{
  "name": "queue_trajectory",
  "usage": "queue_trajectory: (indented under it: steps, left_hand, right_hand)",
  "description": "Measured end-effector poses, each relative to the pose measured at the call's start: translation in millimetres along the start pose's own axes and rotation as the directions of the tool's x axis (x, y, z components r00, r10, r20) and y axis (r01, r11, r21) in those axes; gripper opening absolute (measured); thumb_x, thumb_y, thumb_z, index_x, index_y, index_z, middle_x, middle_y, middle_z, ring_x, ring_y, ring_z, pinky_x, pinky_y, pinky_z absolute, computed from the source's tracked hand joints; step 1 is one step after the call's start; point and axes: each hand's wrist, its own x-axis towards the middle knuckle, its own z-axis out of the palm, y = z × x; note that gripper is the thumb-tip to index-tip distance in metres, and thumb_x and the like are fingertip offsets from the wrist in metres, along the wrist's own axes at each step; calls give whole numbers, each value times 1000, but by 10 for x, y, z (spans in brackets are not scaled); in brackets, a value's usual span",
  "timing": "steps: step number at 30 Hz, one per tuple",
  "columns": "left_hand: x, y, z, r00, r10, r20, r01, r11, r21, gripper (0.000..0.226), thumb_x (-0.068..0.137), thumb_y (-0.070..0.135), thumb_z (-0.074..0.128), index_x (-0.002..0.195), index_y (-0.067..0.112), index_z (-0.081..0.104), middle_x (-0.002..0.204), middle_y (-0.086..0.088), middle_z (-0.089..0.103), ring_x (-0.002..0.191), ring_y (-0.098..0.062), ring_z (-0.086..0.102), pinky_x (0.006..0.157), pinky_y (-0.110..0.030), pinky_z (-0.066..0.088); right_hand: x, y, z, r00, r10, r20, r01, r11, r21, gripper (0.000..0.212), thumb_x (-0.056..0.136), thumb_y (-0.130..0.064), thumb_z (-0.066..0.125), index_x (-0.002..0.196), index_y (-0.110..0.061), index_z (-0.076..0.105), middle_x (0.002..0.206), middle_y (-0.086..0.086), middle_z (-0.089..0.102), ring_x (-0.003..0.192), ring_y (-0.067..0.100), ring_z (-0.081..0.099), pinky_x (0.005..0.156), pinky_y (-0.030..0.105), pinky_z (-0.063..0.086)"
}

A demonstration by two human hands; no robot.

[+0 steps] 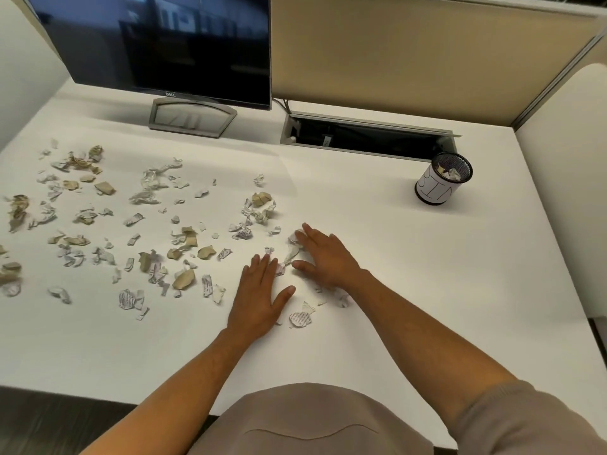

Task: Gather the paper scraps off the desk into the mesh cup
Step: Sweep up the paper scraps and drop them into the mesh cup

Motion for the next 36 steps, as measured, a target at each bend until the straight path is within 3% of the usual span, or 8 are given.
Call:
queue_trajectory:
  steps: [4,12,16,19,22,25,30,36]
  left_hand:
    - [33,-35,-23,988,129,83,-124,990,-61,80,90,63,41,151,15,24,160,0,16,147,-8,-1,118,-24,-9]
    - [10,-188,-216,913,318,257,-299,948,-112,91,76,79,46,149,28,29,158,14,14,146,1,0,121,-31,5]
    - [-29,-114,-247,942,265,206,-265,964,-25,101,68,83,53,151,34,21,160,12,5,148,-7,-4,120,-36,11]
    - [-48,-3,-236,972,112,205,-131,988,80,117,56,90,50,151,40,5,162,7,0,148,-16,3,117,-40,17]
    - [-8,112,-203,974,26,226,-66,982,174,124,48,95,48,150,41,1,162,2,-1,144,-21,11,112,-43,21]
    - [53,207,-174,956,-20,291,-50,971,234,128,47,92,52,150,37,-2,161,-2,-1,142,-25,10,109,-45,23]
    - [95,333,-144,924,31,382,-125,966,226,105,60,70,69,147,39,19,156,2,12,133,-26,19,98,-42,39]
    - [60,324,-129,921,62,386,-92,994,61,60,78,35,73,133,36,50,149,6,31,129,-22,25,90,-35,44]
  right_hand:
    - [30,-47,-13,984,-175,45,180,974,-137,65,97,-53,40,150,-17,29,159,7,23,146,23,22,113,41,25]
    - [-655,73,52,951,-292,-101,293,956,-12,34,98,-19,48,129,-10,58,137,10,55,126,29,50,98,38,42]
    - [-932,109,21,988,-10,-156,34,988,148,41,97,-30,53,137,-20,52,147,1,45,137,19,37,110,33,34]
    - [-1040,160,-9,936,222,-274,-177,968,178,61,88,-48,62,142,-26,45,151,-2,39,139,20,33,110,38,34]
    - [-1056,194,-26,902,408,-143,-381,906,182,84,77,-64,64,147,-33,30,154,-3,28,138,23,27,103,39,37]
    - [-1007,147,22,900,436,7,-433,891,136,98,66,-70,70,146,-33,26,149,0,27,134,26,26,97,39,40]
    - [-869,-109,111,941,336,35,-337,936,105,86,64,-58,76,137,-32,38,140,1,32,127,25,31,91,38,45]
    - [-859,-280,177,956,293,6,-292,950,113,47,82,-32,70,126,-27,55,131,3,43,122,25,37,83,37,47]
